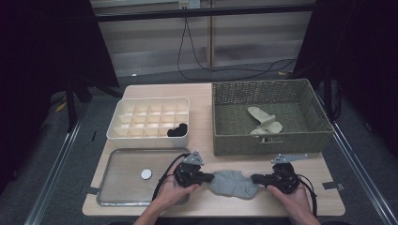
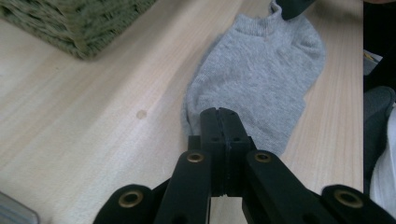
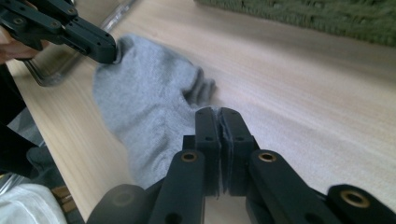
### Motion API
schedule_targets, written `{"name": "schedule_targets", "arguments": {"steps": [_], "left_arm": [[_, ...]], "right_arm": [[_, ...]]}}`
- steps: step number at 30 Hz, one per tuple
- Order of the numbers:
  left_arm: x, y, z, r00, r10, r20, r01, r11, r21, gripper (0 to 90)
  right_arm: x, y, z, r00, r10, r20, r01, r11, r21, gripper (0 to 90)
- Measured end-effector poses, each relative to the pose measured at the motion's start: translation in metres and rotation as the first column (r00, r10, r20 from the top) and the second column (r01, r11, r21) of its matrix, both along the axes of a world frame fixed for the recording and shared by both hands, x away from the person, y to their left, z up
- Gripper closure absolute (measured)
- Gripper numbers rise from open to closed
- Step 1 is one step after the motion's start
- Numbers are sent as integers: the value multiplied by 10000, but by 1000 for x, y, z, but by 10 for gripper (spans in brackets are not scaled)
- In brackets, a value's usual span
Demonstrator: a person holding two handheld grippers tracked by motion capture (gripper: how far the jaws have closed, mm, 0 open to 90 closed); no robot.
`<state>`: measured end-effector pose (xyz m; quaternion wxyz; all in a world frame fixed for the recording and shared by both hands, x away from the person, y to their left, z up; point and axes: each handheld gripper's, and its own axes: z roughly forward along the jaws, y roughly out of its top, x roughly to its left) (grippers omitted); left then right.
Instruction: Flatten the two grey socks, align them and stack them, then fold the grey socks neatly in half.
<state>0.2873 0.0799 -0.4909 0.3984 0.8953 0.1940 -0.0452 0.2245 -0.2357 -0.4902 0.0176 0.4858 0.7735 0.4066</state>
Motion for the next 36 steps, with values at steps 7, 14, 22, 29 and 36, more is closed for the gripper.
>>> {"name": "schedule_targets", "arguments": {"steps": [7,14,22,29,36], "left_arm": [[-2,-3,-3,9999,-146,-79,145,9999,-52,883],[-8,-7,-3,9991,-359,-213,356,9993,-107,819],[-16,-13,-1,9966,-600,-565,603,9982,40,794],[-11,-10,3,9960,-654,-614,628,9970,-445,747],[-8,-15,12,9971,-582,-495,538,9947,-873,707]], "right_arm": [[6,3,-6,9994,-146,-308,136,9994,-325,863],[11,4,-6,9996,-256,-104,247,9971,-719,854],[13,-1,-4,9989,-377,273,400,9954,-870,773],[6,-11,1,9988,-420,239,423,9990,-133,652],[7,-12,-1,9994,-330,49,331,9994,-124,630]]}}
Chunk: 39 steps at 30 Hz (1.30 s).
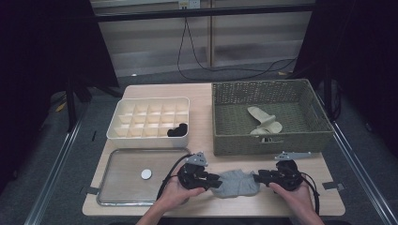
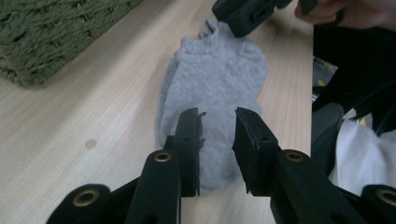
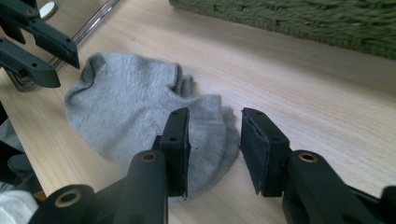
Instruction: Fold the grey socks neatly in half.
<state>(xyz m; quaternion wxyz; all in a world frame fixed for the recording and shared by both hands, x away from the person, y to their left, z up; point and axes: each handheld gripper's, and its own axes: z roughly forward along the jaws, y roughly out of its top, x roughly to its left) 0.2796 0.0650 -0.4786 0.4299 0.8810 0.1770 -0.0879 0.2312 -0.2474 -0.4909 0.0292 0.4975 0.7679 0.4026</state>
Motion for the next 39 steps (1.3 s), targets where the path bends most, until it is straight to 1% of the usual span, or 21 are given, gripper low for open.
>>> {"name": "schedule_targets", "arguments": {"steps": [1,4,5,8,10,14,15,16,17,18,19,20,21,24,28,29,30,32,34,35,39], "left_arm": [[1,-4,0,10000,-59,-14,59,10000,-42,712],[2,-20,6,9988,-301,389,306,9994,-139,729],[3,-24,7,9987,-326,391,334,9993,-182,733],[4,-40,8,9964,-605,591,603,9982,52,735],[6,-49,8,9961,-714,525,711,9974,79,748],[7,-61,-4,9947,-923,444,901,9947,501,762],[7,-62,-7,9946,-945,423,923,9944,516,763],[7,-63,-9,9940,-995,448,961,9927,724,764],[7,-64,-12,9941,-1029,332,1006,9929,642,763],[6,-66,-14,9945,-955,427,922,9929,750,761],[5,-67,-16,9938,-986,517,928,9902,1039,757],[5,-67,-18,9937,-966,571,915,9921,863,751],[5,-66,-17,9928,-1028,613,955,9892,1115,751],[3,-66,-20,9946,-840,607,795,9941,732,751],[3,-65,-20,9952,-804,566,761,9943,743,751],[3,-64,-20,9941,-890,625,839,9933,792,752],[2,-65,-21,9949,-782,632,739,9950,677,751],[3,-65,-21,9927,-931,771,872,9933,764,752],[2,-64,-21,9936,-856,741,804,9942,717,751],[3,-64,-20,9932,-927,698,862,9921,909,751],[2,-64,-20,9933,-926,696,869,9929,819,750]], "right_arm": [[0,1,-1,10000,35,-49,-35,10000,-66,633],[0,4,-2,9997,165,-156,-166,9998,-81,645],[0,4,-2,9997,192,-155,-193,9998,-100,641],[0,5,-2,9996,236,-133,-239,9995,-209,639],[0,4,-3,9997,213,-126,-216,9994,-264,636],[0,5,-2,9996,237,-136,-243,9986,-466,636],[0,5,-2,9996,238,-151,-245,9985,-488,637],[0,5,-3,9996,229,-165,-237,9984,-510,637],[0,6,-3,9996,214,-208,-225,9983,-540,637],[1,6,-4,9994,248,-224,-260,9980,-568,632],[1,6,-4,9993,255,-272,-271,9978,-605,630],[1,7,-4,9994,220,-265,-236,9978,-616,631],[0,7,-4,9995,209,-256,-225,9976,-651,637],[-1,8,-4,9997,228,-101,-236,9963,-823,639],[-3,10,-5,9989,445,158,-428,9944,-969,659],[-4,11,-5,9987,451,231,-425,9937,-1040,672],[-4,12,-5,9987,443,264,-413,9938,-1037,689],[-5,13,-6,9984,476,302,-440,9930,-1096,729],[-5,14,-6,9986,456,280,-422,9930,-1106,772],[-4,13,-6,9990,419,178,-397,9935,-1067,796],[0,11,-6,9992,271,-280,-287,9980,-561,852]]}}
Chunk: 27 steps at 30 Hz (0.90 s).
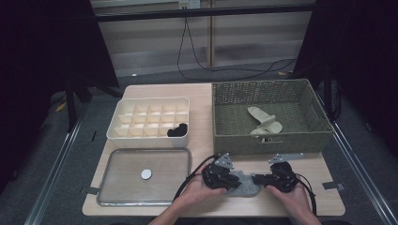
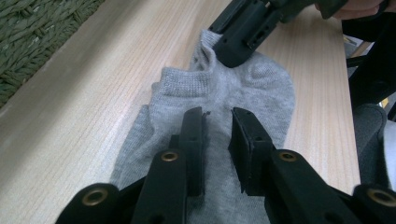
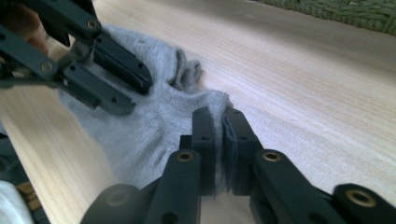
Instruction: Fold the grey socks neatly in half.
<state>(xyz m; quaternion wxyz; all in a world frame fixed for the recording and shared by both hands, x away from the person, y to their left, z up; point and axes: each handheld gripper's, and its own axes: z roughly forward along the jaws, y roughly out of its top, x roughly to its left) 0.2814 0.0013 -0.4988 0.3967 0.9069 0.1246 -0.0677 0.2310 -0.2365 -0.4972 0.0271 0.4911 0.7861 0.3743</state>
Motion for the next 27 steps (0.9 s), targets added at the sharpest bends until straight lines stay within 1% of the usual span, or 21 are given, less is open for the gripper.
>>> {"name": "schedule_targets", "arguments": {"steps": [1,2,3,4,6,7,8,9,10,11,12,13,14,15,18,19,21,22,23,26,27], "left_arm": [[-2,0,1,10000,71,56,-71,9999,89,750],[-2,0,1,10000,10,34,-10,10000,66,750],[-3,0,0,9999,11,-121,-11,10000,2,751],[-3,1,0,9998,27,-197,-28,10000,-77,751],[-4,2,0,9998,35,-203,-37,10000,-70,752],[-5,2,0,9996,42,-269,-41,10000,27,753],[-5,2,1,9997,-61,-240,63,9999,91,752],[-5,2,1,9998,-54,-201,55,10000,71,753],[-5,1,0,9997,67,-246,-68,10000,-15,755],[-5,1,0,9997,67,-246,-68,10000,-15,773],[-5,1,0,9999,95,-107,-95,10000,15,773],[-5,0,0,9999,108,-122,-108,9999,-1,793],[-4,0,0,10000,61,-76,-61,10000,33,793],[-5,0,0,9999,120,-58,-120,9999,38,793],[-5,0,0,10000,83,-36,-83,10000,23,793],[-5,0,-1,9999,110,-47,-110,9999,-84,793],[-5,-1,-1,9999,140,-46,-141,9998,-112,793],[-4,-1,0,10000,68,11,-68,10000,34,792],[-3,0,0,10000,-3,78,2,10000,79,791],[-3,-1,0,9999,22,101,-23,10000,95,789],[-3,-1,-1,9999,120,67,-120,9999,27,789]], "right_arm": [[2,-1,0,10000,-42,-54,42,10000,90,856],[3,-2,-1,9999,-106,-126,109,9996,274,858],[5,-3,-1,9997,-151,-190,159,9988,468,860],[7,-3,-1,9997,-161,-194,171,9984,543,860],[9,-4,0,9996,-184,-191,198,9972,724,862],[9,-4,0,9997,-158,-172,170,9968,778,862],[9,-4,1,9998,-146,-147,157,9966,814,862],[8,-4,2,9998,-136,-137,148,9959,893,863],[8,-4,2,9999,-108,-57,113,9952,967,862],[8,-4,2,9999,-108,-57,113,9952,967,862],[8,-4,4,10000,-94,-22,95,9948,1010,862],[7,-4,7,9999,-120,82,109,9932,1161,863],[7,-4,7,9999,-120,82,109,9932,1161,863],[6,-4,11,9997,-78,226,48,9919,1271,863],[5,-3,14,9994,-61,346,13,9906,1368,863],[5,-2,15,9992,-46,400,-10,9903,1386,863],[4,0,18,9988,6,480,-75,9895,1443,863],[4,2,22,9984,41,564,-127,9883,1521,864],[4,2,24,9981,39,609,-134,9876,1563,864],[4,1,26,9978,36,659,-143,9866,1624,866],[3,1,26,9979,37,651,-149,9851,1711,866]]}}
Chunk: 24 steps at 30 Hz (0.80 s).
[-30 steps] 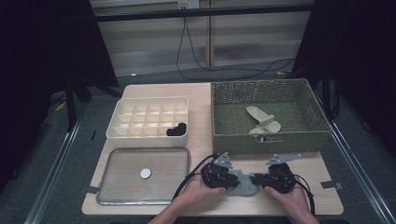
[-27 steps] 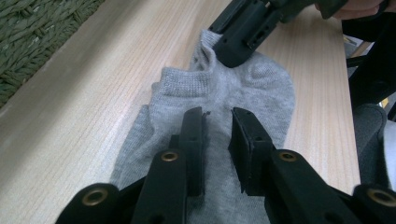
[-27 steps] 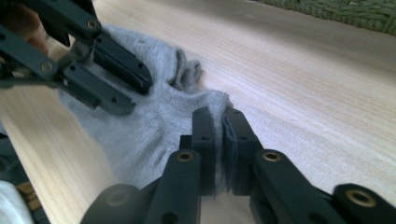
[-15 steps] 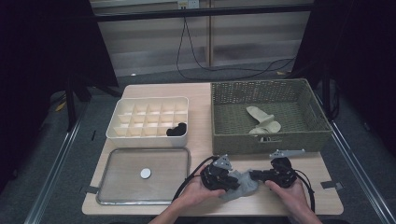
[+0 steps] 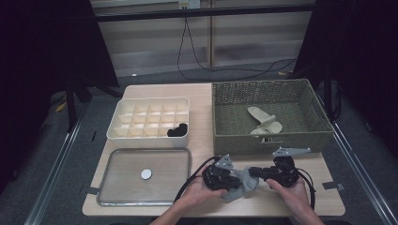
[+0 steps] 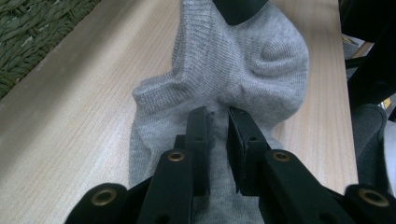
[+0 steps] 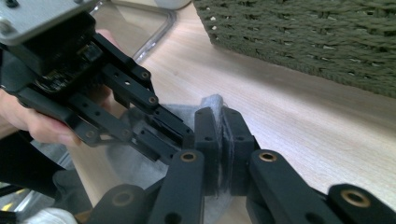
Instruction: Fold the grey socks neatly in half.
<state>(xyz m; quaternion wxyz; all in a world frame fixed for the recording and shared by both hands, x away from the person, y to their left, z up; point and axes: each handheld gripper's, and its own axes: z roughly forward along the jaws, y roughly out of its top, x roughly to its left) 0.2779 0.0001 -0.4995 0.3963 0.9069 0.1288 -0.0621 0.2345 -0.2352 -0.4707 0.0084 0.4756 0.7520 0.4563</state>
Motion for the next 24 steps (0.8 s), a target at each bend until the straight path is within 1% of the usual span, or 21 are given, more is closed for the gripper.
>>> {"name": "schedule_targets", "arguments": {"steps": [1,3,4,6,8,10,13,14,15,16,17,18,19,20,22,23,24], "left_arm": [[0,0,0,10000,0,0,0,10000,0,789],[-1,-1,-1,10000,70,-9,-70,9999,-155,789],[0,-1,-1,10000,45,30,-45,9999,-153,789],[0,-1,-1,10000,93,-32,-94,9999,-97,789],[-1,-1,-1,10000,98,11,-98,9999,-105,789],[1,-1,0,10000,15,64,-15,10000,-28,786],[1,-2,-1,9999,28,110,-28,10000,-57,780],[0,-3,-2,9998,183,118,-181,9997,-186,774],[0,-3,-2,9998,183,118,-181,9997,-186,771],[1,-4,-1,9998,145,157,-143,9998,-150,765],[1,-4,-1,9998,145,157,-143,9998,-150,753],[0,-5,-2,9997,224,9,-224,9992,-321,743],[1,-5,-1,9999,123,67,-121,9996,-237,743],[0,-4,1,9999,-85,120,86,9999,-144,699],[-2,-3,2,9999,-36,157,39,9999,-157,685],[-2,1,5,9998,-64,209,67,9999,-125,668],[-2,4,7,9998,48,198,-45,9999,-159,663]], "right_arm": [[0,0,0,10000,0,0,0,10000,0,866],[-1,1,1,10000,44,34,-45,9999,144,867],[-1,3,2,9999,91,51,-92,9996,251,868],[-2,4,3,9999,112,74,-114,9996,267,868],[-2,8,4,9996,223,153,-228,9992,335,868],[-2,10,4,9995,272,141,-277,9988,402,868],[-3,11,5,9994,283,178,-290,9987,426,868],[-2,11,6,9994,305,188,-314,9983,496,868],[-2,11,6,9994,305,188,-314,9983,496,868],[-2,11,6,9995,297,134,-305,9975,638,868],[-2,11,6,9995,297,134,-305,9975,638,868],[-3,12,5,9992,354,164,-363,9975,602,868],[-3,12,5,9992,354,164,-363,9975,602,868],[-3,12,6,9993,321,195,-331,9981,515,868],[-3,11,6,9995,280,160,-288,9982,517,868],[-2,7,6,9996,152,230,-161,9992,379,868],[-2,5,8,9995,113,278,-123,9993,352,868]]}}
